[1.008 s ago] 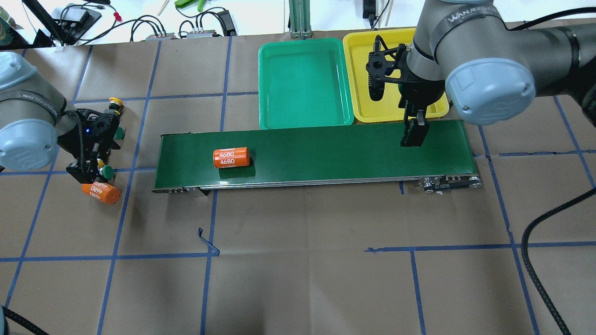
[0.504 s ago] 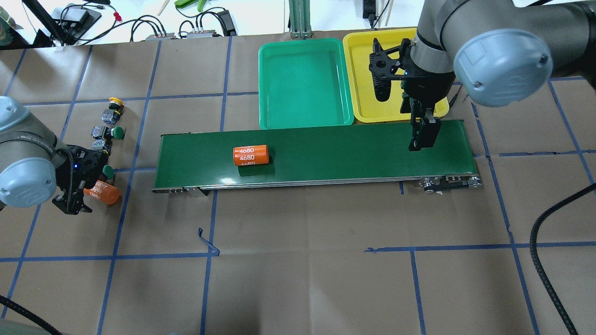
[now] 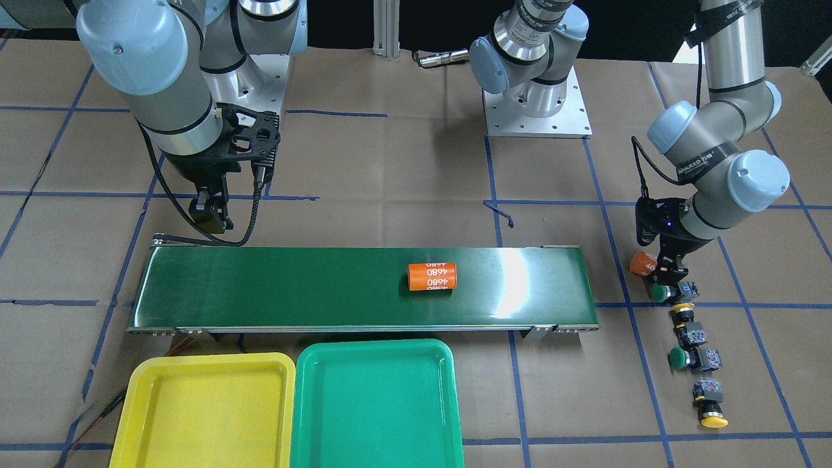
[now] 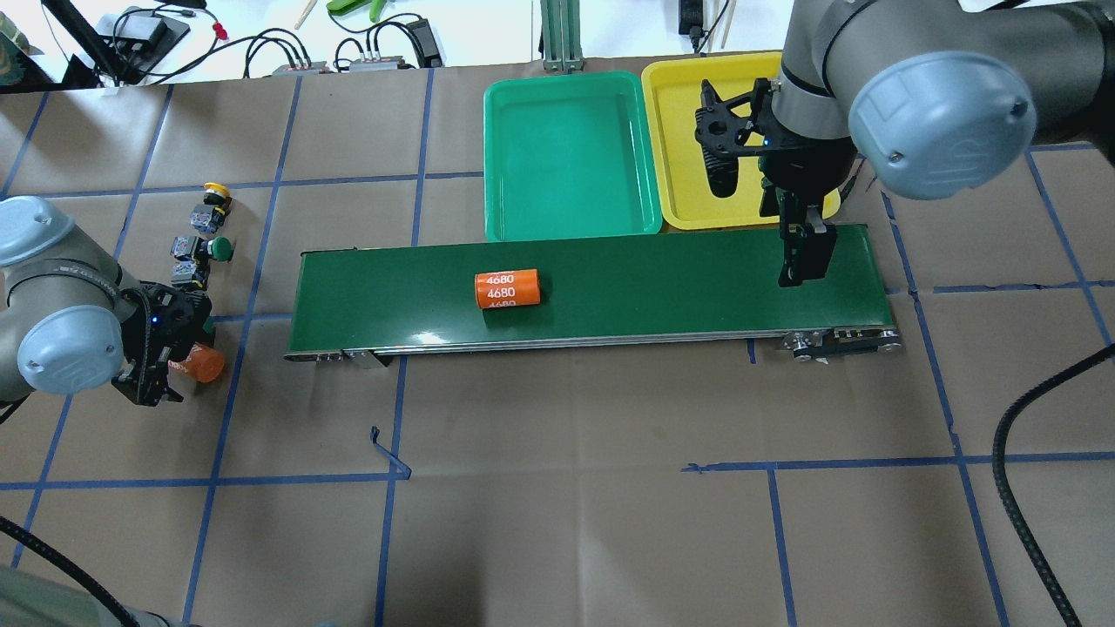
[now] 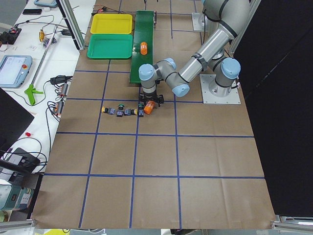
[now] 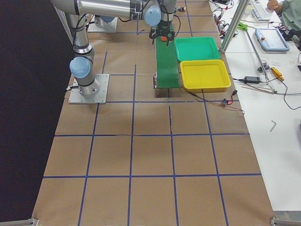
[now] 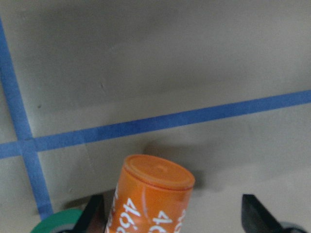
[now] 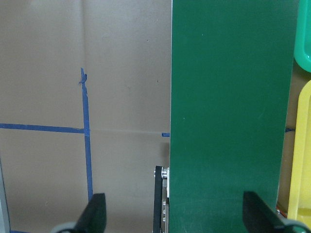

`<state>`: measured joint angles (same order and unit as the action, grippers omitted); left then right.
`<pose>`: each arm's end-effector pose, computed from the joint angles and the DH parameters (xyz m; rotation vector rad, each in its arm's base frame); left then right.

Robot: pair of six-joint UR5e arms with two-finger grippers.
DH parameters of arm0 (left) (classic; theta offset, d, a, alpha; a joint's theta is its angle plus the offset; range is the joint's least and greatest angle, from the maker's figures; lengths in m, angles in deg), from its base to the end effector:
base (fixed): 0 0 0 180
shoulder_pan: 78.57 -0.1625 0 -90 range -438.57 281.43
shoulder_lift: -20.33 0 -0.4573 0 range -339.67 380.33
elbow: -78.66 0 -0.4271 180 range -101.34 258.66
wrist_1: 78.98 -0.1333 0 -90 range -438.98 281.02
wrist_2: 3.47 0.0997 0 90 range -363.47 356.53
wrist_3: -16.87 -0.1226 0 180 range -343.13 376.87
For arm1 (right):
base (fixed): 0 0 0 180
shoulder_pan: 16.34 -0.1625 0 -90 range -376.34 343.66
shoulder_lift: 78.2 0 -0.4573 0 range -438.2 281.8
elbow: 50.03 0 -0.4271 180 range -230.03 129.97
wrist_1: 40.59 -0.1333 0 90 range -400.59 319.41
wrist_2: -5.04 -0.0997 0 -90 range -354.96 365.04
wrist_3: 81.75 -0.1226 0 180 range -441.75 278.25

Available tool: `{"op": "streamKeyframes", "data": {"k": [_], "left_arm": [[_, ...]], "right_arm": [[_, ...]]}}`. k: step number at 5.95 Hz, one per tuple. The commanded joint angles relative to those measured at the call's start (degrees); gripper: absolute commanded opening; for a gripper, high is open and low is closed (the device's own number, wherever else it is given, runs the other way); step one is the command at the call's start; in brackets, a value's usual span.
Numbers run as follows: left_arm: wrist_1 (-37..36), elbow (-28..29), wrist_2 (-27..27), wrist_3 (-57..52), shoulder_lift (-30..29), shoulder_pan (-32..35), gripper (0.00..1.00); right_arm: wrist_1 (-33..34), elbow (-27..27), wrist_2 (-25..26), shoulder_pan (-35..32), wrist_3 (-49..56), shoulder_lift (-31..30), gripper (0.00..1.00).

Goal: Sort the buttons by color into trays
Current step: 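Lower the left gripper and grasp the second orange cylinder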

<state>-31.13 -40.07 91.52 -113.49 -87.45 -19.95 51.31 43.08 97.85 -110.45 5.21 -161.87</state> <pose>0.1680 -0.5110 0.1587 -2.3425 -1.9946 -0.1509 0.1667 -0.5440 0.4125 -2.2049 2.1572 0.2025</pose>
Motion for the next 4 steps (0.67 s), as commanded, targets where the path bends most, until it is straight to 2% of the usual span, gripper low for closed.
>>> {"op": "streamKeyframes", "data": {"k": [1,2,4], "left_arm": [[-1.2,0.2,0.1,-0.2,-0.6,0.2,0.83],[-2.0,0.3,0.1,-0.2,-0.1,0.5,0.4],[-3.2,1.9,0.0,2.9,-0.2,1.8,0.13]], "right_arm": [[0.7,0.1,0.5,-0.1,0.1,0.0,1.0],[0.9,0.0,0.2,0.0,0.1,0.0,1.0],[0.9,0.0,0.4,0.0,0.2,-0.1,1.0]]}}
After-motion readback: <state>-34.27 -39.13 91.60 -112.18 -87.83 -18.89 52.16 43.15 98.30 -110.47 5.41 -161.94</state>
